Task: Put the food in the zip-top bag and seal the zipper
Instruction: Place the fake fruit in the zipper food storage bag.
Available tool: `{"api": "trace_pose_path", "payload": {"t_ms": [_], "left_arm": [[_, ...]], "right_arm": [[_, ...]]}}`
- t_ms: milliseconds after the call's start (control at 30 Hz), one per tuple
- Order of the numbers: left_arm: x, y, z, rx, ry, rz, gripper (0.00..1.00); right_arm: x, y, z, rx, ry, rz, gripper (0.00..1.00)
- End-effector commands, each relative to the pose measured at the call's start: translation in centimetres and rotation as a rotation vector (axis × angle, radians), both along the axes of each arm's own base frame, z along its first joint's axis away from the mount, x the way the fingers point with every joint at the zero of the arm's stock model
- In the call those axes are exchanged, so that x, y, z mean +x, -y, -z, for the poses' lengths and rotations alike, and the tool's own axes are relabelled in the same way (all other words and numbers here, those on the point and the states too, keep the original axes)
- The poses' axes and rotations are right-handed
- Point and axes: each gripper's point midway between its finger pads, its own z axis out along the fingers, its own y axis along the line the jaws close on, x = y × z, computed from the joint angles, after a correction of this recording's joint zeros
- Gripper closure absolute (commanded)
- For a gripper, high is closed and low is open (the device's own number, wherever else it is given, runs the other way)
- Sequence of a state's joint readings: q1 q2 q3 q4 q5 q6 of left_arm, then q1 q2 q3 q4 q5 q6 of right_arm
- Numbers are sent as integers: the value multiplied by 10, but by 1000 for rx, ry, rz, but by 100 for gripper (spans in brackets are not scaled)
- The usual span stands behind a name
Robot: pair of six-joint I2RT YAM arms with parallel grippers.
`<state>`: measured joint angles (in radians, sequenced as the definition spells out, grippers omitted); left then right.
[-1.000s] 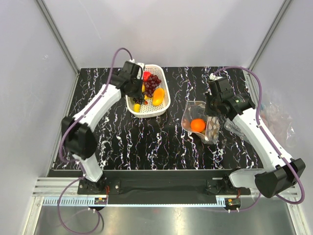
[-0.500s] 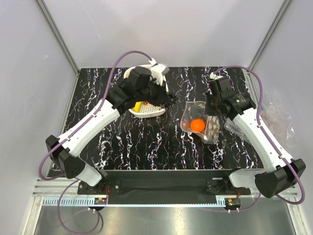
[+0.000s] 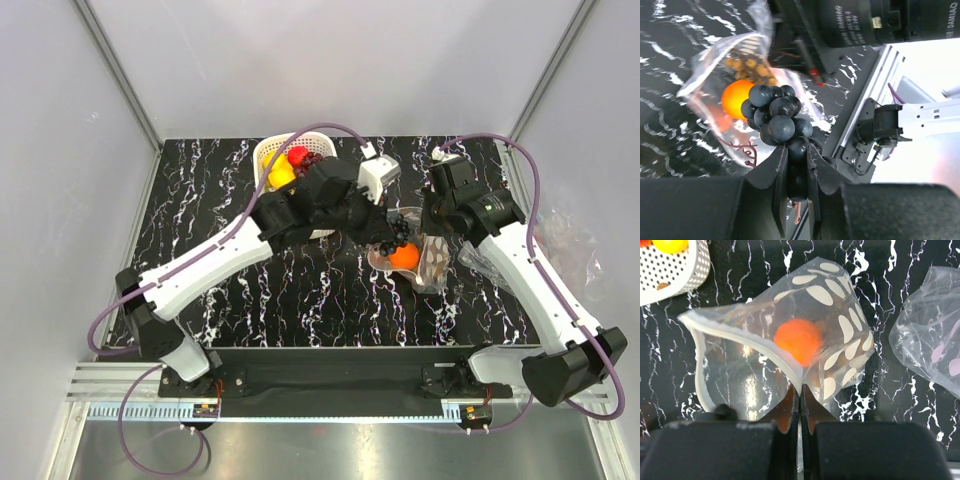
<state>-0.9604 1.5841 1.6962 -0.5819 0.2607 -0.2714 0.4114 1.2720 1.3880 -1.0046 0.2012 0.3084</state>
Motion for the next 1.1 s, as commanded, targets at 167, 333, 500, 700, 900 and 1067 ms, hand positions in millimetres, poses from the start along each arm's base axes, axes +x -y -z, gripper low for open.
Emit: {"api": "trace_pose_path", "payload": {"t_ms": [167, 333, 500, 700, 900, 1067], "left_arm": [[24, 35, 9, -12, 23, -23, 96], [42, 45, 31, 42, 9, -73, 96], [62, 54, 54, 76, 31, -130, 91], [69, 58, 69, 82, 26, -161, 54], [55, 48, 38, -29, 81, -144, 22], [47, 31, 18, -47, 96, -155, 21]], "right_arm": [[7, 4, -34, 42, 136, 45, 100], [6, 5, -31, 43, 130, 47, 100], [5, 5, -28, 42, 127, 47, 100], [4, 5, -28, 45, 127, 50, 100], [4, 7, -24, 38, 121, 54, 100], [3, 6, -24, 40, 121, 54, 100]]}}
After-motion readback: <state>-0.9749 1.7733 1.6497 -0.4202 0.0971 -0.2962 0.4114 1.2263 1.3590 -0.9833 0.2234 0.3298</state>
